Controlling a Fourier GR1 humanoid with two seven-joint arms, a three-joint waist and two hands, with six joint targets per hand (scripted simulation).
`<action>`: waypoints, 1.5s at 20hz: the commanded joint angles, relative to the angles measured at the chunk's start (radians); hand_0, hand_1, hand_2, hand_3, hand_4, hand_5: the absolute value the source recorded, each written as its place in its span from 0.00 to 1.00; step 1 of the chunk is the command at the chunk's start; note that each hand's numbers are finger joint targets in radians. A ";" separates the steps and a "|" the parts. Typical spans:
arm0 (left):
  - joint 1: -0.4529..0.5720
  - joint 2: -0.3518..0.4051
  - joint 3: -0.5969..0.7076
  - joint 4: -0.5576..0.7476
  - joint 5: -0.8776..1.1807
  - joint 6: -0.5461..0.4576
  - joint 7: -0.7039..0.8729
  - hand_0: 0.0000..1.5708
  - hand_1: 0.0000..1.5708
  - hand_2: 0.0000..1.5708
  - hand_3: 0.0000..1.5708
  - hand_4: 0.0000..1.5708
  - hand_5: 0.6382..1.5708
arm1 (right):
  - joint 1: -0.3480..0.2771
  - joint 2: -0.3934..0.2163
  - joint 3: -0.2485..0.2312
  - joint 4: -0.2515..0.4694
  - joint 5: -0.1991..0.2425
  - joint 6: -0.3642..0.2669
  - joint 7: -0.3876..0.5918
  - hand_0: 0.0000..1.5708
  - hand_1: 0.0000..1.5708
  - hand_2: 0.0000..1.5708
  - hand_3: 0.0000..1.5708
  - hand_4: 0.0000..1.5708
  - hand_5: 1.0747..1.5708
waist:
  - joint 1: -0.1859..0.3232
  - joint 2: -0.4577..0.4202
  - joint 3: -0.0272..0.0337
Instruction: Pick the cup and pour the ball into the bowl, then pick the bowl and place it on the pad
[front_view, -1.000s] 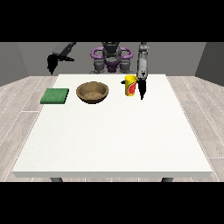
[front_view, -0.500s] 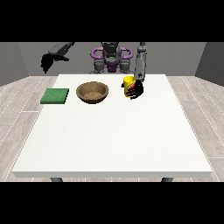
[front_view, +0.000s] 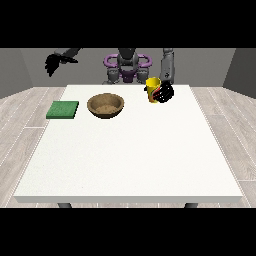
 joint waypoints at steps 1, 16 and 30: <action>-0.080 0.179 -0.047 0.008 -0.114 -0.008 0.198 0.92 0.92 1.00 1.00 1.00 0.71 | 0.026 0.004 -0.005 0.066 0.005 0.001 0.010 0.00 0.00 0.00 0.00 0.00 1.00 | 0.043 -0.076 -0.0007; -0.302 0.118 -0.238 -0.023 -0.469 0.072 0.659 0.95 0.95 1.00 1.00 0.96 0.67 | -0.036 -0.038 -0.042 0.188 -0.010 0.064 -0.094 0.00 0.00 0.00 0.00 0.00 1.00 | 0.017 -0.043 -0.0046; -0.501 -0.029 -0.647 0.073 -1.024 -0.134 1.033 0.94 0.94 1.00 1.00 1.00 0.61 | -0.037 -0.048 -0.035 0.276 0.015 0.075 -0.099 0.00 0.00 0.00 0.00 0.00 1.00 | -0.004 -0.137 -0.0035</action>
